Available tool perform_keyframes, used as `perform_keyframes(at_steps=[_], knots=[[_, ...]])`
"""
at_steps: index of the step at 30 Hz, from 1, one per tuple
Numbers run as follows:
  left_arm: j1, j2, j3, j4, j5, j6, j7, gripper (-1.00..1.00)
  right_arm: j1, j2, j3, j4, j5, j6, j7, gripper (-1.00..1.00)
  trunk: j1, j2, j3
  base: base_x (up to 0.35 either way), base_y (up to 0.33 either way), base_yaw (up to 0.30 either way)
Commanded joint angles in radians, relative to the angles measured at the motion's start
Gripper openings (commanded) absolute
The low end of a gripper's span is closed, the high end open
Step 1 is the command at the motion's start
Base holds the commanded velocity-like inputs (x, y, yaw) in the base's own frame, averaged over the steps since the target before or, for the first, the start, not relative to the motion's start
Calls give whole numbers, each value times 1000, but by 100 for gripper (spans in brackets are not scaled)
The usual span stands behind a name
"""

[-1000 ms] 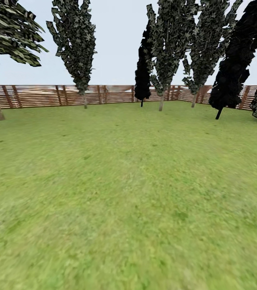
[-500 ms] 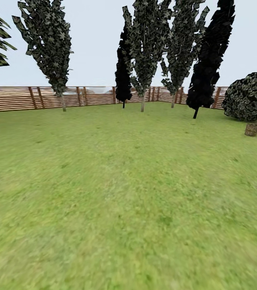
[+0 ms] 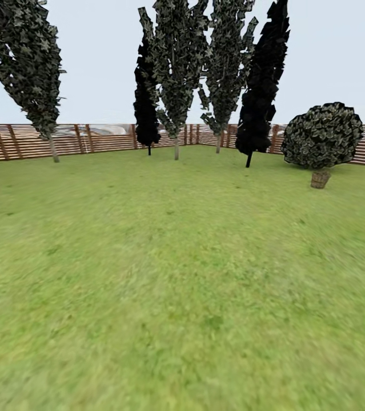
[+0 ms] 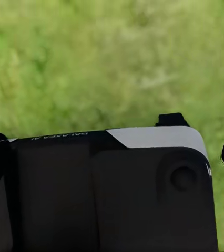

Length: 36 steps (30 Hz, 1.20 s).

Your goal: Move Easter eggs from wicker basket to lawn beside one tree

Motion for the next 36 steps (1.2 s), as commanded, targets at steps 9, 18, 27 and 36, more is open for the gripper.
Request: perform_keyframes(at_steps=[9, 18, 27, 36], knots=[[0, -5, -43, 2, -1, 4, 0, 100, 0, 0, -6, -2, 0, 6, 1, 100, 1, -1, -1, 331, -87, -284], [-2, -35, -79, 3, 0, 75, -1, 100, 0, 1, -6, -3, 0, 6, 0, 100, 1, -1, -1, 331, -11, -286], [-3, -49, -82, 3, 1, 104, 0, 100, 0, 1, -9, -3, -1, 6, 0, 100, 1, -1, -1, 305, -1, -286], [-4, -50, -82, 3, 1, 107, 1, 100, 0, -1, -12, -3, -2, 6, -1, 100, 1, -1, -1, 311, 0, -286]])
